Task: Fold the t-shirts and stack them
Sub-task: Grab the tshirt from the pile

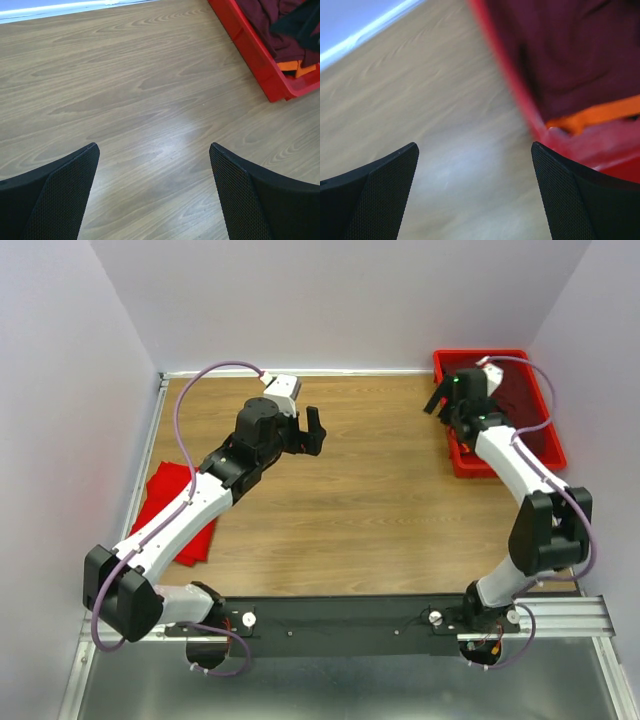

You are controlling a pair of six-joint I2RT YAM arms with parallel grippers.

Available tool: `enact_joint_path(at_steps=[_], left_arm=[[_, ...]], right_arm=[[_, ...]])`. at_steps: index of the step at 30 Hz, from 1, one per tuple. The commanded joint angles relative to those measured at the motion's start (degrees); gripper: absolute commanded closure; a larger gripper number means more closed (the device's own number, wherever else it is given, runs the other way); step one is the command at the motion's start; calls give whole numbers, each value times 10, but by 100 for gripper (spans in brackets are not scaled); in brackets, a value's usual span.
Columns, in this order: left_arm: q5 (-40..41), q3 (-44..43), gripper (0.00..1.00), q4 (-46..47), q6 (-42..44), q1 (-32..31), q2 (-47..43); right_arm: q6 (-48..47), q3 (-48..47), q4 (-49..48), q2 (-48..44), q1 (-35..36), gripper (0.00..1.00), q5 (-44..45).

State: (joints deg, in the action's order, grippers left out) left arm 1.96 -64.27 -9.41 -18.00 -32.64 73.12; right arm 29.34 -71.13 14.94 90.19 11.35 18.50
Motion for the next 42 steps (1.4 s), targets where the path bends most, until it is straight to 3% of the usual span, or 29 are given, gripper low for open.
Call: enact_joint_path(at_steps=[1,5,10,19,23,33,35,40,42], left_arm=[[26,-16,2,-7,8,1,-3],[38,-17,2,-10,9,1,-1],[39,-20,2,-15,11,2,2],[41,-24,2,-23,9,2,13],[46,-26,2,-25,8,2,18],[52,-28,2,-30,8,2,20],[52,-28,2,-29,7,3,22],[55,-27,2,-30,5,3,22],[54,-27,2,-30,3,3,26]], right_arm=[[10,-77,8,62,-87,0,-7],[22,-146,9,154,-151,1,-1],[22,-215,10,233,-183,2,-4],[26,-222,12,278,-190,9,-12],[29,-225,11,292,-190,23,-25],[22,-230,13,293,-190,68,-32],[19,-231,12,291,-190,72,-33],[12,-235,15,276,-190,98,-39],[11,-239,16,267,-190,100,-38]])
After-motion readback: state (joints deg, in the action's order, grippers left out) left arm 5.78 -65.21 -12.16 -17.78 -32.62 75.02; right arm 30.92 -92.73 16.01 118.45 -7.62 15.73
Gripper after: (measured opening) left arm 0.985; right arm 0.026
